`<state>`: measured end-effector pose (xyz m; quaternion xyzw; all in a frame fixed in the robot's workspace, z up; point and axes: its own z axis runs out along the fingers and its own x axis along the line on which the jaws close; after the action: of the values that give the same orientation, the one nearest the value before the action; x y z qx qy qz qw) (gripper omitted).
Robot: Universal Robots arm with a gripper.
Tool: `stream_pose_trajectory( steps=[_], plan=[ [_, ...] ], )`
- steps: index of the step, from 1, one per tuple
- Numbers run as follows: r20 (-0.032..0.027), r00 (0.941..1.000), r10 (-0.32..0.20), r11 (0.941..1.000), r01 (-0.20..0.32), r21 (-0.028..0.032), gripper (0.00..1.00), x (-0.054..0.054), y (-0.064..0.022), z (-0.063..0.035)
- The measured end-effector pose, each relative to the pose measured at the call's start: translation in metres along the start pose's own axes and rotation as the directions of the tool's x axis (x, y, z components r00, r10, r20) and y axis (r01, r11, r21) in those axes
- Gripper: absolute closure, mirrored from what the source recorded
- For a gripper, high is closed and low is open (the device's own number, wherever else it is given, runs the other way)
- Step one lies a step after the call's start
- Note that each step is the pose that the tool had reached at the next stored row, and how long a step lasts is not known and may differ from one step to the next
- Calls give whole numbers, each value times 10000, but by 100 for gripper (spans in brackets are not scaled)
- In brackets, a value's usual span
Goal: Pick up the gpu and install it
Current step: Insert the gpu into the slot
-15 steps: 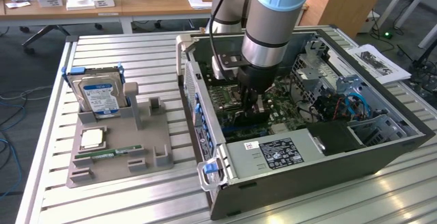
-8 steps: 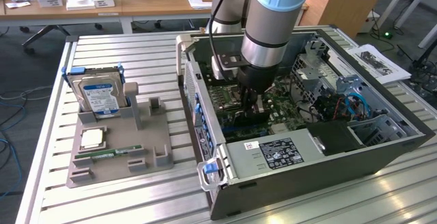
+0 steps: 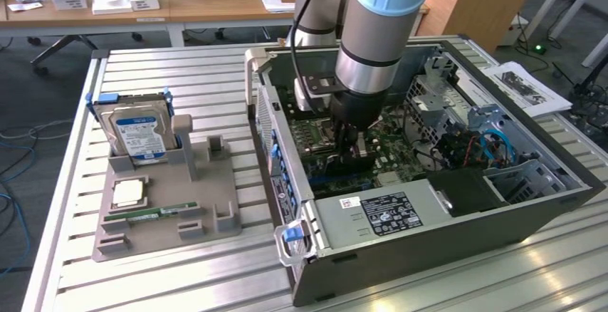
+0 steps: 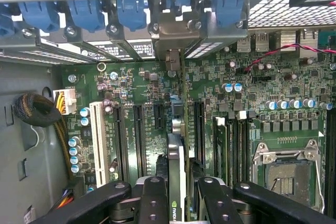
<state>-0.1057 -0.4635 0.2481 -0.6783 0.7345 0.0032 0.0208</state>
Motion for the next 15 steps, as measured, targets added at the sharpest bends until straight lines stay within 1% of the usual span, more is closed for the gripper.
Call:
stream_pose_trajectory(
  steps=[15],
  plan=[
    [-2,10000,0,10000,0,7,73,1,4,11]
  ],
)
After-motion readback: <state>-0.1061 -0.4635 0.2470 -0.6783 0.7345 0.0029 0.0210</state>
